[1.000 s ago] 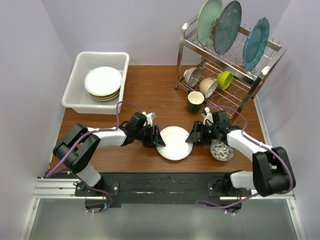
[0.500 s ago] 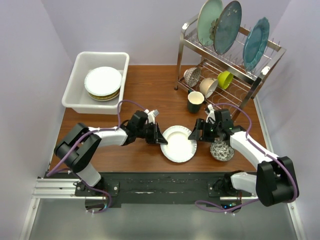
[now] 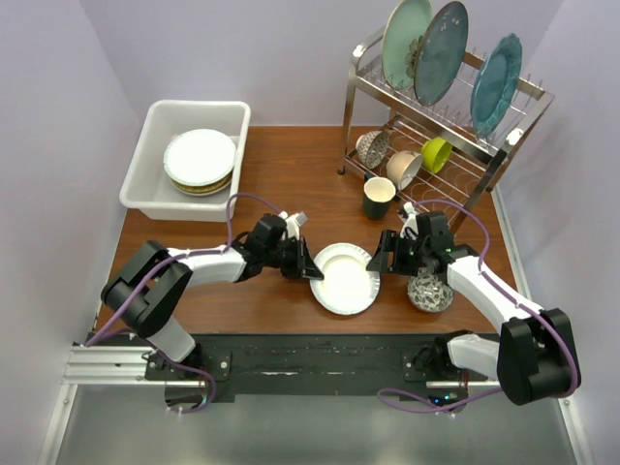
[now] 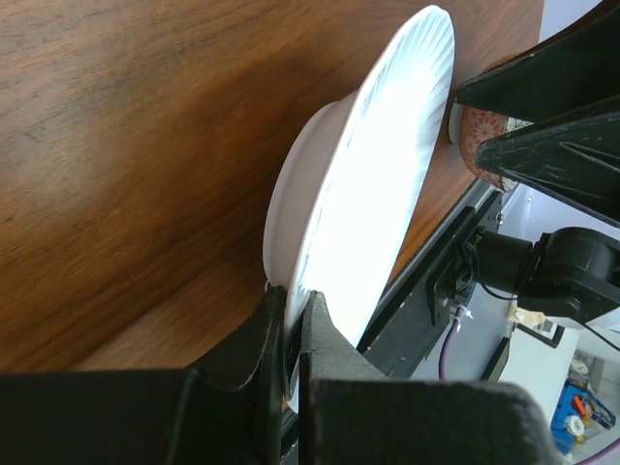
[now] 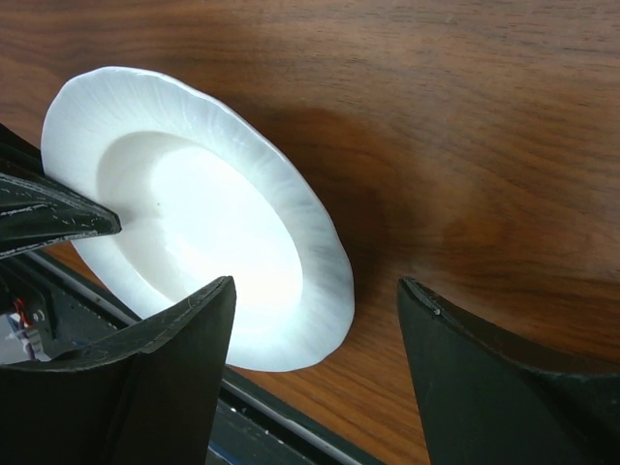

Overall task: Place the plates into the plastic bin on the countertop
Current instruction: Pick up the plate at the center of the board.

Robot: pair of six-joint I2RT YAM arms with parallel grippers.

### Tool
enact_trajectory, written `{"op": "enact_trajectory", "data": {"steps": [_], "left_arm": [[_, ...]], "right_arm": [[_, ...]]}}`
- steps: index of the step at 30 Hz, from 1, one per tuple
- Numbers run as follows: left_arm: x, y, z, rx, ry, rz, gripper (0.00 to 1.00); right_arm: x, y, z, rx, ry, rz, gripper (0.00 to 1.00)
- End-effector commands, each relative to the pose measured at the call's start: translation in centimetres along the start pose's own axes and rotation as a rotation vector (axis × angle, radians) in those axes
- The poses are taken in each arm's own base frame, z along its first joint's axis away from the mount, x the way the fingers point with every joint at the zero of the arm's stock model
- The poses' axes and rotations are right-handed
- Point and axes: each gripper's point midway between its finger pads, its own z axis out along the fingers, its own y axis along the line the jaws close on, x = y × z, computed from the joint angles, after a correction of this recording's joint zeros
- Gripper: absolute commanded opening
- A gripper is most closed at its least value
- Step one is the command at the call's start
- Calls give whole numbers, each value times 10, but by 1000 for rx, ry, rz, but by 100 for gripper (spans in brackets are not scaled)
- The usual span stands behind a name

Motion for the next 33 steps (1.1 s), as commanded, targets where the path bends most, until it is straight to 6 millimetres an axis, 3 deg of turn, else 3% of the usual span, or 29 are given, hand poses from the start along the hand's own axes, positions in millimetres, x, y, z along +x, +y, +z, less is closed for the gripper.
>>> {"op": "enact_trajectory", "data": {"steps": [1, 10, 16, 25, 26, 33], "left_arm": [[-17, 1, -7, -74, -60, 71, 0], [-50, -5, -25, -146, -104, 129, 0], [-80, -6, -48, -176, -158, 141, 0], [-132, -5, -104, -213, -277, 162, 0], [-145, -8, -115, -215, -310, 175, 0], [-179, -12, -149, -248, -356, 207, 0]], "right_arm": [[-19, 9, -8, -18, -63, -44, 72], [-21, 13, -14, -31, -82, -74, 86], [-21, 14, -14, -32, -80, -76, 87], [-20, 15, -13, -39, -74, -74, 88], [-21, 14, -13, -38, -75, -73, 88], [-22, 16, -13, -41, -71, -73, 88]]}}
